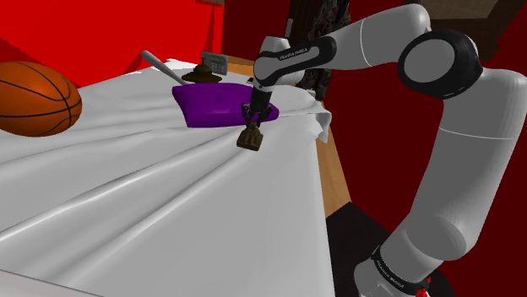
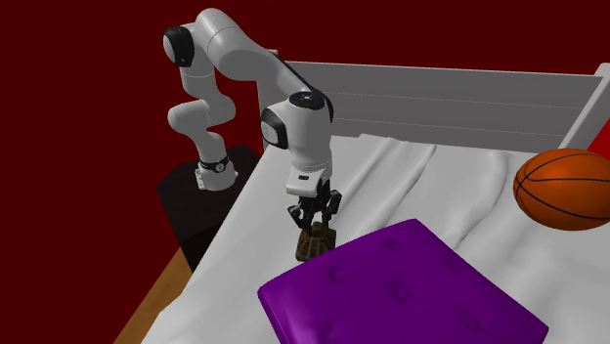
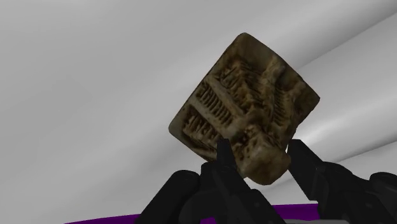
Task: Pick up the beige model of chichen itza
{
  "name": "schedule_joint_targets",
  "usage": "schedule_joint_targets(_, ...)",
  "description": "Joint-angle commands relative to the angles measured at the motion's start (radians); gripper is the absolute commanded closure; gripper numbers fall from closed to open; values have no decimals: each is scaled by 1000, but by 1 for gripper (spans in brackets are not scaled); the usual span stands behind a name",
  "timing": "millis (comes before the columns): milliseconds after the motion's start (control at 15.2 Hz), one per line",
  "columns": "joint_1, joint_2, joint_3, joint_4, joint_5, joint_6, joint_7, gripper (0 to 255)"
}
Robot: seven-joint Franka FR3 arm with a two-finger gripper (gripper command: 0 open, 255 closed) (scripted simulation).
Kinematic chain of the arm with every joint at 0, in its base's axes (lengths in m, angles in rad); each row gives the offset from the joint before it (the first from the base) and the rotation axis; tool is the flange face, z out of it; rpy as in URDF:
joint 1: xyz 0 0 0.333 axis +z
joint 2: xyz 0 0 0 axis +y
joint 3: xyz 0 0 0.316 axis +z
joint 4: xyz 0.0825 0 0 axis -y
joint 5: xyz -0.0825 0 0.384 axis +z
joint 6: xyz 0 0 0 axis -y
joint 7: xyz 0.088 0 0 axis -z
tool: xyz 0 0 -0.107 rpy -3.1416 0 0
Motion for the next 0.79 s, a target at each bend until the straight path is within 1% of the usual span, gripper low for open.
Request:
schedule_joint_targets(0,0,-4,0,7,0,-12,0,255)
schedule_joint_targets(726,-1,-46,1,99,2,-146,2,255)
